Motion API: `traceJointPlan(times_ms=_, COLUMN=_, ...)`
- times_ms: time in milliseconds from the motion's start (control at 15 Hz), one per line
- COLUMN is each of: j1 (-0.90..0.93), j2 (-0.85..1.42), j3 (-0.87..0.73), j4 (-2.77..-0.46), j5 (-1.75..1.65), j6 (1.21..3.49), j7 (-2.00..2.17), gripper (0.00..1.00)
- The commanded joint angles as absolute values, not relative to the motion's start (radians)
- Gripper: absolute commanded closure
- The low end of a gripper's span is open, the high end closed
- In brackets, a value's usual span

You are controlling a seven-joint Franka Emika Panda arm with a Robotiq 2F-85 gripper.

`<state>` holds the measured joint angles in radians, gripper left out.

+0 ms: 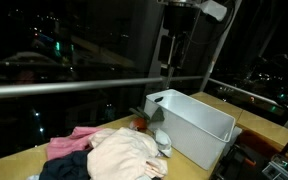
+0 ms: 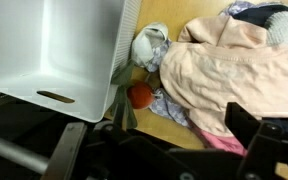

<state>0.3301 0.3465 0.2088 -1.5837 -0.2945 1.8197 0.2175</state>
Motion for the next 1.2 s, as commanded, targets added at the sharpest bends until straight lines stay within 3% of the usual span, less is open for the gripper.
traceJointPlan(times_ms=0, j1=0.34, j2=0.349, j3=0.199, j4=-1.577, j5=-0.291, j6=1.815, j7=0.216, gripper=0.0)
traceJointPlan(times_ms=1133, j1=0.511, j2=0.488, j3=0.206, j4=-1.686, j5=-0.322, j6=2.171, j7=0.389, gripper=0.0)
